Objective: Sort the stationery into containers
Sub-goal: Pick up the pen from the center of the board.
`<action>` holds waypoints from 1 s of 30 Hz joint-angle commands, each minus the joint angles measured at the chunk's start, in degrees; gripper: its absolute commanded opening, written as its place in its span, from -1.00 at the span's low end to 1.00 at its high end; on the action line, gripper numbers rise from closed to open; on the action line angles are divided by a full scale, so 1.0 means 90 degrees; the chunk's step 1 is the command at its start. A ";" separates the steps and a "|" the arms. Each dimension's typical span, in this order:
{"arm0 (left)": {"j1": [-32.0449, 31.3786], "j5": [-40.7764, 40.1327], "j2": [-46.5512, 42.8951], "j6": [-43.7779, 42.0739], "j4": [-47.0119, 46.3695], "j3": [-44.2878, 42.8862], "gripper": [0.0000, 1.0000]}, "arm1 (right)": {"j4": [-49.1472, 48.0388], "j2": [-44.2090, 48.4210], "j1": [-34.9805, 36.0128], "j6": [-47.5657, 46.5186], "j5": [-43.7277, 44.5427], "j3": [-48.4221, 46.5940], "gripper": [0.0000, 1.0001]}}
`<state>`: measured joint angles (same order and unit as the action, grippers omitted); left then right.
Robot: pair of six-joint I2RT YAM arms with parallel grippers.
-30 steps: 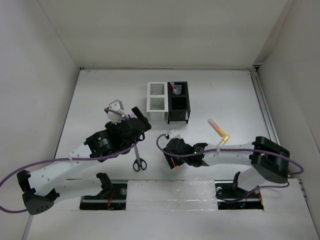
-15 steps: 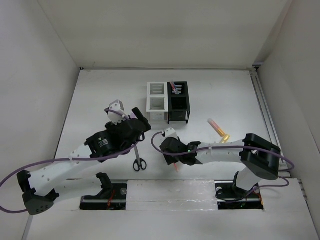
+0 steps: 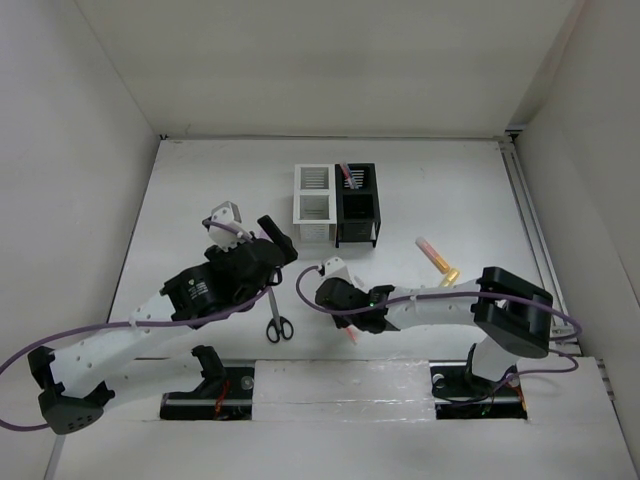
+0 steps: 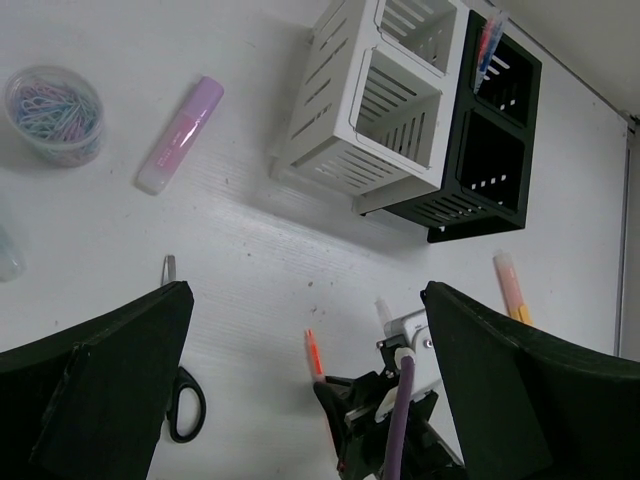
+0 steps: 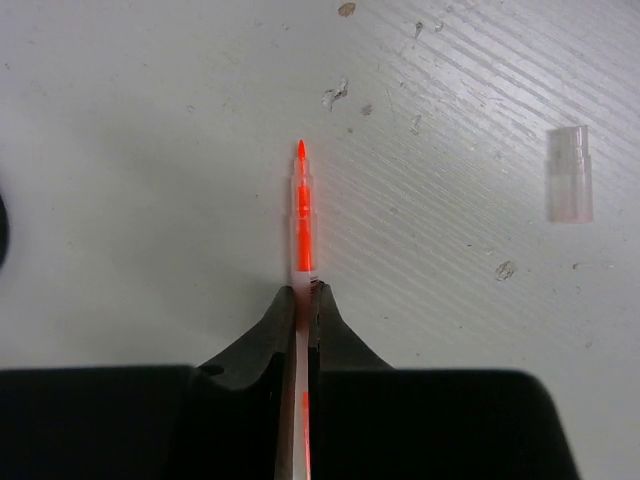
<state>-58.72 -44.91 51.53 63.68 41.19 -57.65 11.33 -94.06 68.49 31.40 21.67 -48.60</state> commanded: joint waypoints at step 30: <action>-0.0203 0.1776 0.3685 0.0579 -0.1608 -0.0849 1.00 | 0.4424 0.5265 -0.0393 0.0956 0.2905 -0.1055 -1.00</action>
<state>-59.37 -30.74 82.17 65.52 28.36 -60.60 49.28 -48.03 65.21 40.40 45.30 -55.86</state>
